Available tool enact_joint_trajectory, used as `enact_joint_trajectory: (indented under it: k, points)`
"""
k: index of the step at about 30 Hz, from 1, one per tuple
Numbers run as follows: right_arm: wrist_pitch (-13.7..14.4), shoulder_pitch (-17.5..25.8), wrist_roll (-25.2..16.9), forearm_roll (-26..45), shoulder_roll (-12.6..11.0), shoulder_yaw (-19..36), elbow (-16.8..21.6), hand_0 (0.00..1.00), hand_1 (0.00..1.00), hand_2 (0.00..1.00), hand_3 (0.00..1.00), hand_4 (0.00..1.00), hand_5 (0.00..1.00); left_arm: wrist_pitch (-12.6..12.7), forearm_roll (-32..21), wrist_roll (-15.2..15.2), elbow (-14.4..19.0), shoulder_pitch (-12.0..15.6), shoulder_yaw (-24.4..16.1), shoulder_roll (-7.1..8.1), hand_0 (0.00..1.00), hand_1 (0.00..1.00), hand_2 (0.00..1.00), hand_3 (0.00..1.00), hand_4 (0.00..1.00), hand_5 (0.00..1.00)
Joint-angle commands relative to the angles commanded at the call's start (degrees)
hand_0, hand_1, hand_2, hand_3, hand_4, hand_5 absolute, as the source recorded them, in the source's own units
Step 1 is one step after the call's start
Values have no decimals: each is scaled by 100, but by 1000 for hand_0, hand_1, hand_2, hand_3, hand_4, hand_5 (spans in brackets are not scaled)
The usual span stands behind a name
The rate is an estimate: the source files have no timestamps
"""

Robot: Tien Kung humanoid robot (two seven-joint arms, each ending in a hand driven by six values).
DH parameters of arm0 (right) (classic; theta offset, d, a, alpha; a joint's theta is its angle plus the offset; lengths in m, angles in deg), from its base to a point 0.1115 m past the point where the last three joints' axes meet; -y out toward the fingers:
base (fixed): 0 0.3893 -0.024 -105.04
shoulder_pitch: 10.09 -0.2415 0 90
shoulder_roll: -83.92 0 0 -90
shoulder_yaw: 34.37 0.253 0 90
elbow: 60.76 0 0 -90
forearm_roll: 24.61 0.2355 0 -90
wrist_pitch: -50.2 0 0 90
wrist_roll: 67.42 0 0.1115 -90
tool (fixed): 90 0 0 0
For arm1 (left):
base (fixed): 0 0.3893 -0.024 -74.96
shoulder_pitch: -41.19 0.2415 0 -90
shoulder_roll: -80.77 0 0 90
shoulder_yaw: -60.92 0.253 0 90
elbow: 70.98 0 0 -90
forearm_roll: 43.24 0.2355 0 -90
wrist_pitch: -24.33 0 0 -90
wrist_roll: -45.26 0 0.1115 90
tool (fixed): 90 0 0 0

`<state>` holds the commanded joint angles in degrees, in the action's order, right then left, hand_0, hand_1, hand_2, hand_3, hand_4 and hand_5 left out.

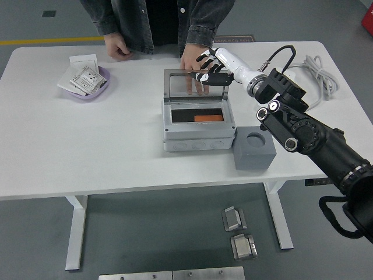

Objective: Pick up the cylinder from the cube,place it in the box,flap close box

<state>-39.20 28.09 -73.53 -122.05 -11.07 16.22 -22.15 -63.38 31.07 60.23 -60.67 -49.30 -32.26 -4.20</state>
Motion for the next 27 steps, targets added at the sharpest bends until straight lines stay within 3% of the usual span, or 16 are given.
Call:
enact_joint_trajectory:
  k: [14,27]
  points:
    - [-134,-160,39,97,-135,37,153,623,560,664,744,790,552,5,9,8,0,42,-16,-14,637,636,585,592,653,208]
    - [-231,-435,-35,178,-56,33,-410,619,553,665,740,792,548,3,11,13,0,17,-2,14,637,636,584,592,652,209]
